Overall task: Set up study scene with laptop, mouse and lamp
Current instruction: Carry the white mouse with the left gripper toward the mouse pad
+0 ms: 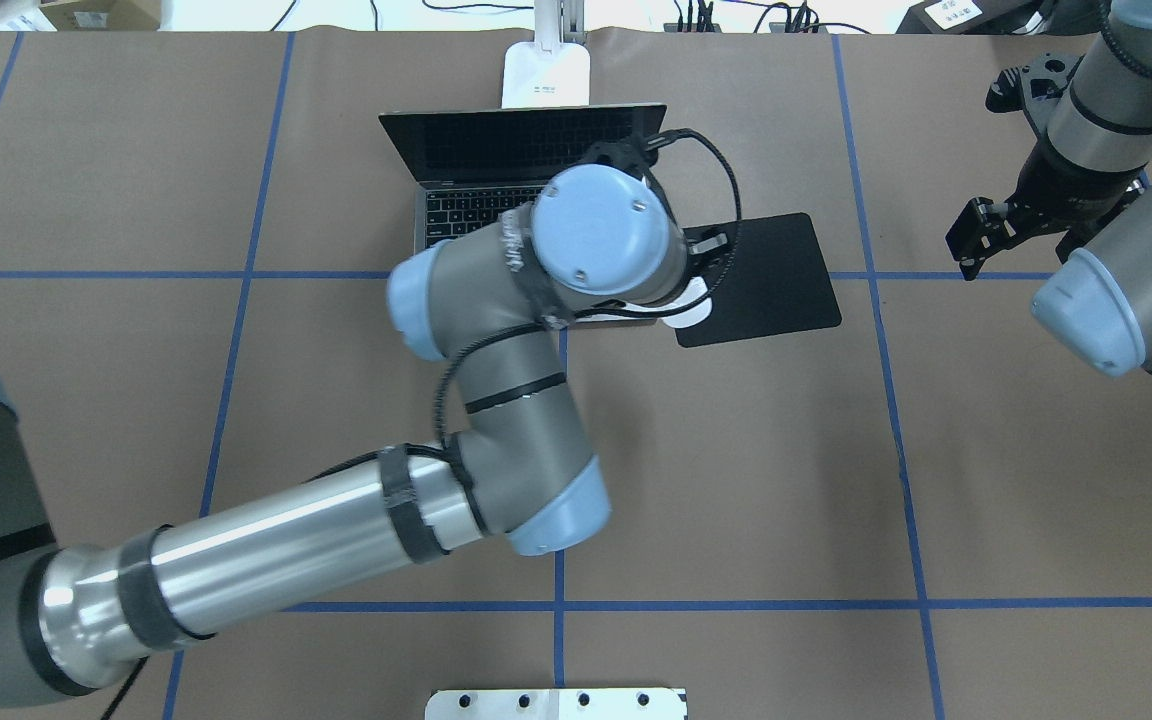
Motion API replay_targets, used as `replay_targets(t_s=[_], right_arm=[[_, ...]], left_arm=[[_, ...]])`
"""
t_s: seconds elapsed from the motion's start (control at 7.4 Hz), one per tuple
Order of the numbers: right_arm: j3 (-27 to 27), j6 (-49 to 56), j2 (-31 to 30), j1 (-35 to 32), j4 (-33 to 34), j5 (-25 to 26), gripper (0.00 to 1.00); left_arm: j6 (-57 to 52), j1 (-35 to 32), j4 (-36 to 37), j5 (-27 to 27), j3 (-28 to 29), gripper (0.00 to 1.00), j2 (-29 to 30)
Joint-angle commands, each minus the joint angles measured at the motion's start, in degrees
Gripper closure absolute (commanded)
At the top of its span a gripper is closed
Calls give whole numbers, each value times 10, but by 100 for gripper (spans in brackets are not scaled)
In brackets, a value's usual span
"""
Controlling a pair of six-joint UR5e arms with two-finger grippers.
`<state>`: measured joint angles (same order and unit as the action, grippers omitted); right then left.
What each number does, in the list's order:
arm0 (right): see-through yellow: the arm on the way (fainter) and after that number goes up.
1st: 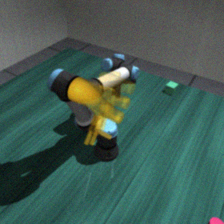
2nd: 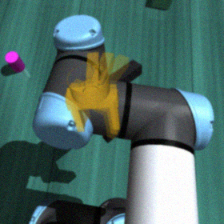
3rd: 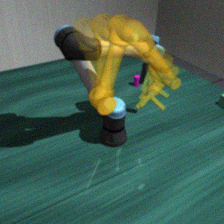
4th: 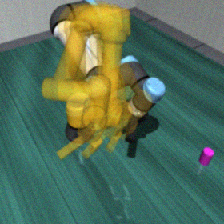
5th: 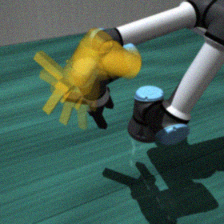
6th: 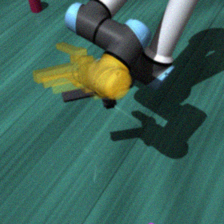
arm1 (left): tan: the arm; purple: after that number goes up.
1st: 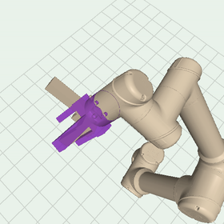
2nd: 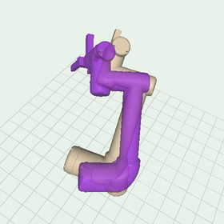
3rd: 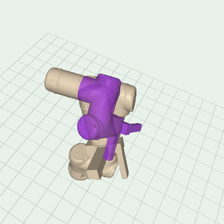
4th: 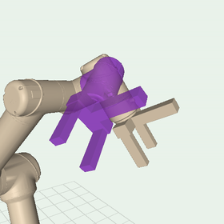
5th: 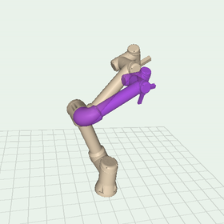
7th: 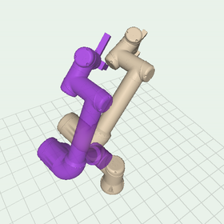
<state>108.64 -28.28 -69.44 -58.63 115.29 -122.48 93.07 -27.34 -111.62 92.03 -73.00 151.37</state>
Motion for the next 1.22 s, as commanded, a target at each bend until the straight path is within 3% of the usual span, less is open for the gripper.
replay_targets(t_s=[0.0, 0.27, 0.54, 0.81, 0.95, 1.08], right_arm=[[1, -2, -1, 1, -1, 1, 0], [11, -3, -2, 2, -2, -1, 0], [33, -18, -3, 2, 1, -1, 0], [35, -22, -3, 8, 1, -1, 0], [39, -22, -3, 8, 1, -1, 0], [39, -22, -3, 8, 1, -3, 0]], left_arm=[[7, 17, -49, -61, 109, 100, 56], [6, 22, -61, -94, 142, 100, 57], [6, 58, -84, -169, 174, 100, 59], [4, 67, -83, -180, 179, 100, 66], [4, 67, -83, -180, 180, 56, 70], [4, 67, -83, -181, 179, 26, 71]])
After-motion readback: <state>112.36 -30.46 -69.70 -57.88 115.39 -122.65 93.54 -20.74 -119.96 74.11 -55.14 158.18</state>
